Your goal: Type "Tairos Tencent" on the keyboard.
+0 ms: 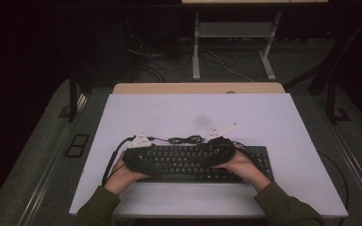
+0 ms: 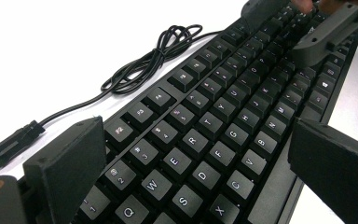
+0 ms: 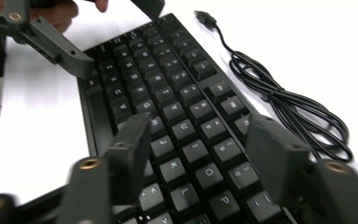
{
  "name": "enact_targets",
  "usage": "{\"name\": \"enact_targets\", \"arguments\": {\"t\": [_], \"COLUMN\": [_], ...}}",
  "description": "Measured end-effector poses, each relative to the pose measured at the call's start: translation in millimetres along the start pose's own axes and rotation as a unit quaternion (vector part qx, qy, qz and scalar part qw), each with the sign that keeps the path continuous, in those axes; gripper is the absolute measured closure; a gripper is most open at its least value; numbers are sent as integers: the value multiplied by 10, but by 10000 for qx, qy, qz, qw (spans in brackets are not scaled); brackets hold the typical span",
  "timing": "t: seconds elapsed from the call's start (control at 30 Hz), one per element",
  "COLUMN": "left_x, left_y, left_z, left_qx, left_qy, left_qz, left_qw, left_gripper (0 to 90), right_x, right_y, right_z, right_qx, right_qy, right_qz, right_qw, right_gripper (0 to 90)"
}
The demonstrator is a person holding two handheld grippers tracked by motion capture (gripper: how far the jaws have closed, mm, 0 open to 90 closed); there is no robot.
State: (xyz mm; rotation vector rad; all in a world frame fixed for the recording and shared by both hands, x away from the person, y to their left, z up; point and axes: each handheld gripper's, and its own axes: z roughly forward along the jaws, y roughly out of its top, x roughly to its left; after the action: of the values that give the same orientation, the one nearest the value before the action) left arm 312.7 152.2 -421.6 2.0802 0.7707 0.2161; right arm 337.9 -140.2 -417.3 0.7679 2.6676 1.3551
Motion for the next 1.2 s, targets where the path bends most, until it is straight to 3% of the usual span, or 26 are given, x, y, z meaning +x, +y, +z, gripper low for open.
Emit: {"name": "enact_targets", "arguments": {"t": [0.13,0.83,1.03,1.2], "left_x": [-2,46,102,129], "left_y": [-1,-36,-68,-78], "left_z": [-1,-63,-94,-81], "left_qx": [5,-75,-73,-42], "left_qy": [-4,61,46,-120], "left_qz": [4,-63,-118,-151], "left_qw": [10000,9999,9999,9998], "left_gripper": [39,81,169,320], "right_x": [-1,-45,-56,-56], "right_y": [-21,-30,-33,-34], "right_z": [-17,-106,-125,-122], "right_qx": [-6,-132,-149,-156], "right_qy": [-207,-254,-283,-285], "right_qz": [-7,41,76,74], "right_qw": [9998,9996,9995,9994], "right_gripper": [297,269,269,267]}}
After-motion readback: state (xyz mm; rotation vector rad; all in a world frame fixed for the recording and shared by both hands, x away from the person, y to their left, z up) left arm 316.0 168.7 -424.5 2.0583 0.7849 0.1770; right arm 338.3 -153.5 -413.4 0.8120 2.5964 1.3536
